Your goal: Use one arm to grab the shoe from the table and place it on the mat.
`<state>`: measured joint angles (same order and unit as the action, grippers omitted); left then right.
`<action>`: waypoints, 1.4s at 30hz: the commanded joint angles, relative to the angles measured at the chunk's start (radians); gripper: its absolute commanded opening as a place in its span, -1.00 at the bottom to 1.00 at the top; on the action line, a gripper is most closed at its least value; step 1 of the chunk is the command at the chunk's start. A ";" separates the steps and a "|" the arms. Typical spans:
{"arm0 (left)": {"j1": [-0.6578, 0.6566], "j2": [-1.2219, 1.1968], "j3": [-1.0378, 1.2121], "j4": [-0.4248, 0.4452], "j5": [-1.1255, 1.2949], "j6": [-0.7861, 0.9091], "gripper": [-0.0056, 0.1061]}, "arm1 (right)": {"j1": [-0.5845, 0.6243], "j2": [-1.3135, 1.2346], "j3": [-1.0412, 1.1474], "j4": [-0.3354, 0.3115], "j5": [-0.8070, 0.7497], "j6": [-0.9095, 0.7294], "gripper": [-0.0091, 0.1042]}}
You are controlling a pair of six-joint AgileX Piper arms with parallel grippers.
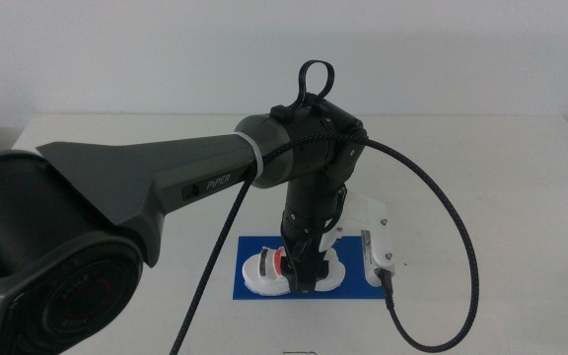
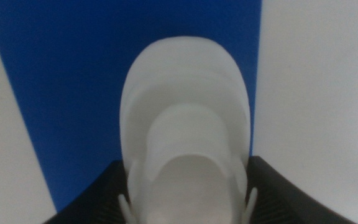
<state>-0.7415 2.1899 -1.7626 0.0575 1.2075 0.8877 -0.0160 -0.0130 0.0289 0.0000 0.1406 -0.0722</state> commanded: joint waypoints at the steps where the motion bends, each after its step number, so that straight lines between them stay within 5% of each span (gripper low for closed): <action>1: -0.004 -0.062 -0.030 -0.018 -0.021 0.003 -0.93 | 0.002 -0.019 -0.019 -0.009 -0.076 -0.004 0.82; 9: -0.004 -0.062 -0.030 -0.018 -0.068 -0.026 -0.82 | 0.002 -0.019 -0.019 -0.009 -0.076 -0.004 0.82; 15: -0.004 -0.062 -0.030 -0.017 -0.074 -0.021 -0.45 | 0.002 -0.019 -0.019 -0.009 -0.076 -0.004 0.82; 16: -0.004 -0.062 -0.030 -0.017 -0.073 -0.021 -0.26 | 0.002 -0.019 -0.019 -0.009 -0.076 -0.004 0.82; 17: -0.004 -0.062 -0.030 -0.017 -0.071 -0.021 0.27 | 0.002 -0.019 -0.019 -0.009 -0.076 -0.004 0.82; 22: -0.004 -0.065 -0.030 -0.006 -0.064 -0.022 0.78 | 0.002 -0.019 -0.019 -0.009 -0.076 -0.004 0.82; 34: 0.055 -0.269 -0.085 -0.065 0.112 -0.196 0.78 | 0.002 -0.019 -0.019 -0.009 -0.076 -0.004 0.82; 42: 0.205 -0.464 -0.072 -0.105 0.112 -0.281 0.78 | 0.002 -0.019 -0.019 -0.009 -0.076 -0.004 0.82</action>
<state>-0.5671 1.8127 -1.8142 -0.0200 1.2342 0.6247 -0.0160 -0.0130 0.0289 0.0000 0.1406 -0.0722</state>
